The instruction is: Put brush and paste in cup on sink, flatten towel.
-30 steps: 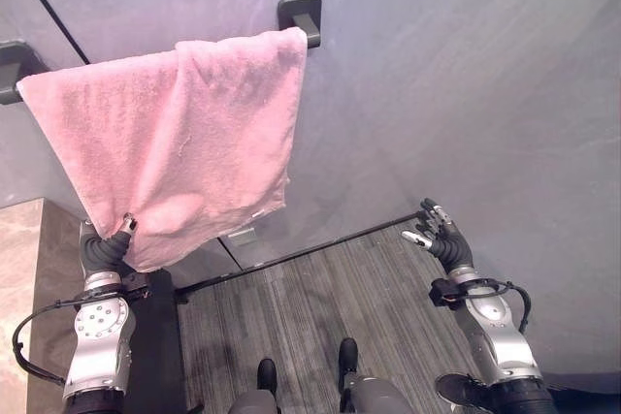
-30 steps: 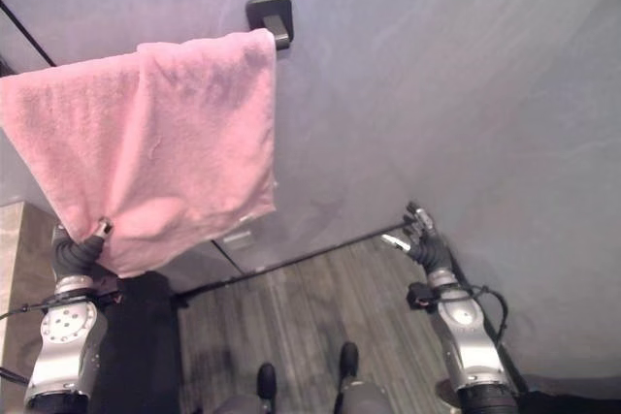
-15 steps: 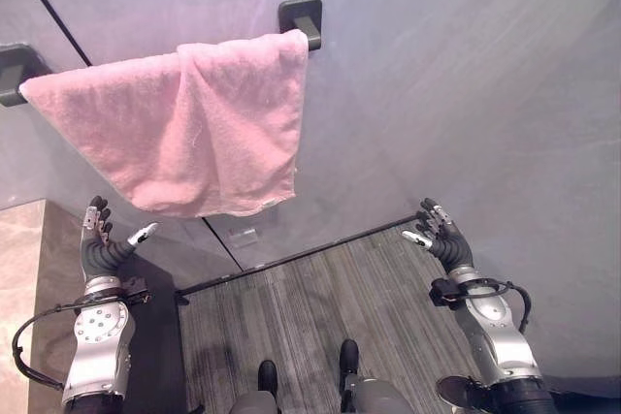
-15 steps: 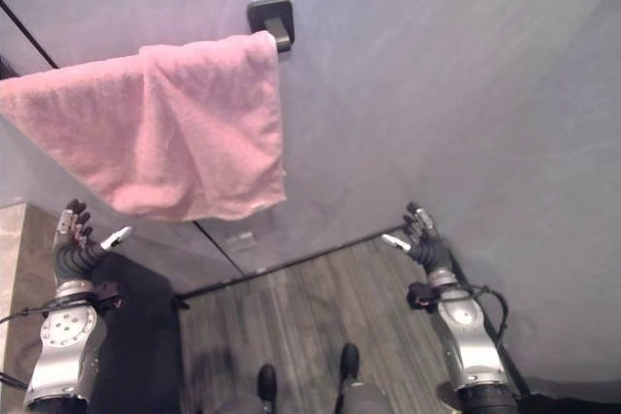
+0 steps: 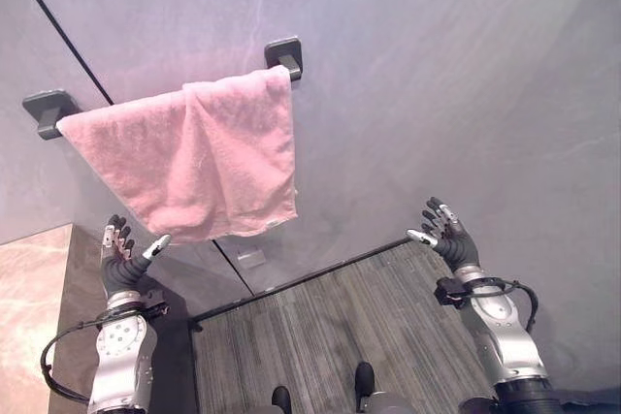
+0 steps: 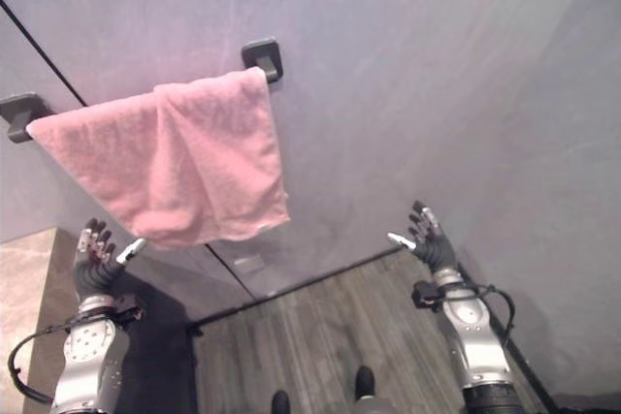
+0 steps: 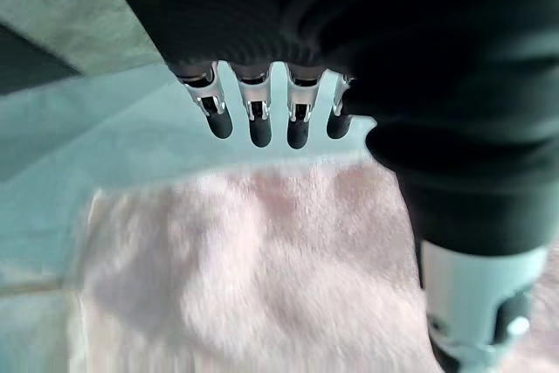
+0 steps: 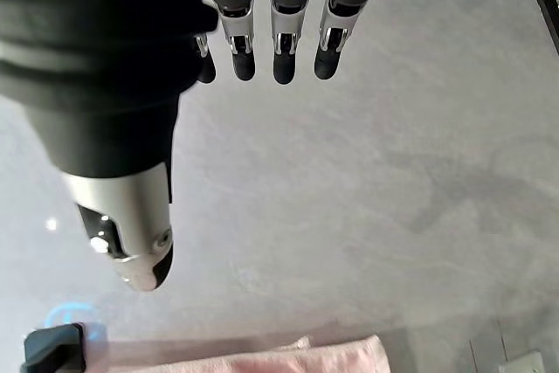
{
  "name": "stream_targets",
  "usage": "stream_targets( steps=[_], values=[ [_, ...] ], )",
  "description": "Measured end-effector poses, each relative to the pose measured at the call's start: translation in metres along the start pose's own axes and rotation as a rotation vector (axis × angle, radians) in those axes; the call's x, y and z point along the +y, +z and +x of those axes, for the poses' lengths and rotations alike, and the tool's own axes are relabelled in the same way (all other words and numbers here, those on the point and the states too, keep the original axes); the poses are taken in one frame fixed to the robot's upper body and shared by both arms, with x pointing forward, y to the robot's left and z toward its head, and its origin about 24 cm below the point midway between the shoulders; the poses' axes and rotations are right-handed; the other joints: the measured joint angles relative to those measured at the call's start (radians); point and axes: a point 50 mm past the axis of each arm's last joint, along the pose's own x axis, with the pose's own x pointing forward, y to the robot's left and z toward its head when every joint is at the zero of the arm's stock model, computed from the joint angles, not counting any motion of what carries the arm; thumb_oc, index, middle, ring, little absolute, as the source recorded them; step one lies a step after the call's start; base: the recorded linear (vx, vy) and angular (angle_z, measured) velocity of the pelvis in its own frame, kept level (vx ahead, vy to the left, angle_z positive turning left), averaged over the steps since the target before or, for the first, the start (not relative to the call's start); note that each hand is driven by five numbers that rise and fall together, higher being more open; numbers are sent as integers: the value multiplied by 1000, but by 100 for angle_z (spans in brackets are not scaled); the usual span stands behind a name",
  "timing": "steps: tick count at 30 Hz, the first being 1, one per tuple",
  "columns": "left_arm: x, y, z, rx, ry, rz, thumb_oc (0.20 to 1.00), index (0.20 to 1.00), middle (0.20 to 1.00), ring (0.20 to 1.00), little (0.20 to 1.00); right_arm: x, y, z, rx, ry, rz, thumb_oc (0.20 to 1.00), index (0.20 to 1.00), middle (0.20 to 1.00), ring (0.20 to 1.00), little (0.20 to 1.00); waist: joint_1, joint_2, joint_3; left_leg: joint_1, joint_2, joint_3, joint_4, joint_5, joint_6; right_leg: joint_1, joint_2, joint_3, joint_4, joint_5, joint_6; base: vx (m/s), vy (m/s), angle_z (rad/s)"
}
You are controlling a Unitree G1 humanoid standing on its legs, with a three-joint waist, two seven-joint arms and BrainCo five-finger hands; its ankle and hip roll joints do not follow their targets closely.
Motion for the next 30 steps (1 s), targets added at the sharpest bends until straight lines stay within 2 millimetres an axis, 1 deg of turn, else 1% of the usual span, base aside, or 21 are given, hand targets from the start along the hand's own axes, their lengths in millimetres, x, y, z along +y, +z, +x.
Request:
stream_targets(
  steps=[5, 6, 7, 8, 10, 12, 13, 15, 16, 17, 18, 21, 23, 25, 27, 30],
  values=[
    [-16, -16, -12, 65, -51, -47, 1000, 1000, 1000, 1000, 1000, -8, -4, -5, 13, -45, 2, 1000, 1000, 1000, 1000, 1000, 1, -3, -3, 0, 1, -2, 0, 0, 0, 2, 2, 0, 0, 2, -1, 0, -52, 0],
    [-23, -24, -17, 96, -79, -50, 1000, 1000, 1000, 1000, 1000, -11, -6, -9, 22, -59, 3, 1000, 1000, 1000, 1000, 1000, 1, -4, -5, 0, 1, -4, 0, 0, 0, 3, 2, -1, 0, 2, -1, -11, -50, 3],
    [-31, -46, -30, 199, -156, -19, 1000, 1000, 1000, 1000, 1000, -12, -9, -11, 32, -80, 2, 1000, 1000, 1000, 1000, 1000, 0, -4, -5, 0, 2, -4, 0, 0, 0, 3, 3, -1, 0, 2, -1, -9, -45, 2],
    [-33, -54, -34, 239, -180, -6, 1000, 1000, 1000, 1000, 1000, -13, -9, -11, 34, -83, 2, 1000, 1000, 1000, 1000, 1000, -1, -4, -5, 0, 2, -4, 0, 0, 0, 3, 4, -1, 0, 2, -1, -9, -43, -1],
    [-35, -78, -48, 358, -230, 37, 1000, 1000, 1000, 1000, 1000, -13, -9, -11, 33, -88, 3, 1000, 1000, 1000, 1000, 1000, -3, -7, -5, 0, 5, -4, 0, 0, 0, 2, 7, -1, 0, 3, -2, -5, -45, -1],
    [-31, -95, -55, 438, -237, 92, 1000, 1000, 1000, 1000, 1000, -13, -9, -11, 30, -97, 3, 1000, 1000, 1000, 1000, 1000, -2, -9, -7, 1, 6, -4, 0, -1, 2, 3, 8, -1, 0, 2, -4, -4, -15, 0],
    [-27, -105, -63, 497, -238, 125, 1000, 1000, 1000, 1000, 1000, -14, -9, -11, 28, -102, 3, 1000, 1000, 1000, 1000, 1000, -3, -10, -6, -1, 7, -4, 0, -2, 3, 1, 9, -1, 0, 1, -5, 0, 0, 0],
    [-21, -122, -72, 570, -260, 226, 1000, 1000, 1000, 1000, 1000, -14, -12, -11, 40, -106, 3, 1000, 1000, 1000, 1000, 1000, -3, -9, -7, 0, 7, -4, 0, -2, 3, 1, 9, -1, 0, 1, -5, 0, 0, 0],
    [-19, -126, -74, 594, -262, 244, 1000, 1000, 1000, 1000, 1000, -14, -13, -11, 42, -106, 4, 1000, 1000, 1000, 1000, 1000, -4, -9, -7, -1, 7, -4, 0, -2, 3, 1, 9, -1, 0, 1, -5, 0, 0, 0],
    [-11, -137, -84, 648, -270, 313, 1000, 1000, 1000, 1000, 1000, -14, -14, -12, 49, -108, 5, 1000, 1000, 1000, 1000, 1000, -9, -11, -7, -1, 7, -4, -1, -2, 3, 0, 9, -1, 0, 1, -5, 0, 0, 0],
    [-8, -143, -88, 685, -269, 340, 1000, 1000, 1000, 1000, 1000, -14, -15, -12, 53, -109, 5, 1000, 1000, 1000, 1000, 1000, -11, -11, -8, -1, 7, -3, -1, -2, 4, 0, 8, 0, 0, 1, -5, 0, 0, 0],
    [8, -163, -110, 817, -256, 421, 1000, 1000, 1000, 1000, 1000, -15, -19, -13, 61, -114, 9, 1000, 1000, 1000, 1000, 1000, -23, -15, -10, -3, 7, -3, -2, -3, 4, -2, 8, 0, 0, 1, -6, 0, 0, 0],
    [19, -175, -126, 907, -272, 510, 1000, 1000, 1000, 1000, 1000, -15, -22, -13, 67, -116, 9, 1000, 1000, 1000, 1000, 1000, -24, -17, -12, -3, 6, -2, -3, -3, 4, -3, 8, 0, 0, 1, -6, 0, 0, 0],
    [25, -179, -133, 937, -289, 563, 1000, 1000, 1000, 1000, 1000, -15, -23, -13, 72, -113, 7, 1000, 1000, 1000, 1000, 1000, -24, -19, -13, -3, 6, -2, -5, -3, 4, -4, 7, 0, 0, 0, -7, 0, 0, 0],
    [25, -178, -132, 931, -297, 580, 1000, 1000, 1000, 1000, 1000, -14, -23, -13, 72, -110, 7, 1000, 1000, 1000, 1000, 1000, -24, -18, -17, -5, 5, -2, -5, -4, 3, -6, 7, 1, 0, 0, -7, 0, 0, 0],
    [25, -178, -133, 926, -322, 613, 1000, 1000, 1000, 1000, 1000, -12, -23, -13, 75, -101, 7, 1000, 1000, 1000, 1000, 1000, -24, -12, -43, -20, 5, -1, -12, -4, 3, -21, 7, 2, 0, 0, -7, 0, 0, 0]
  ],
)
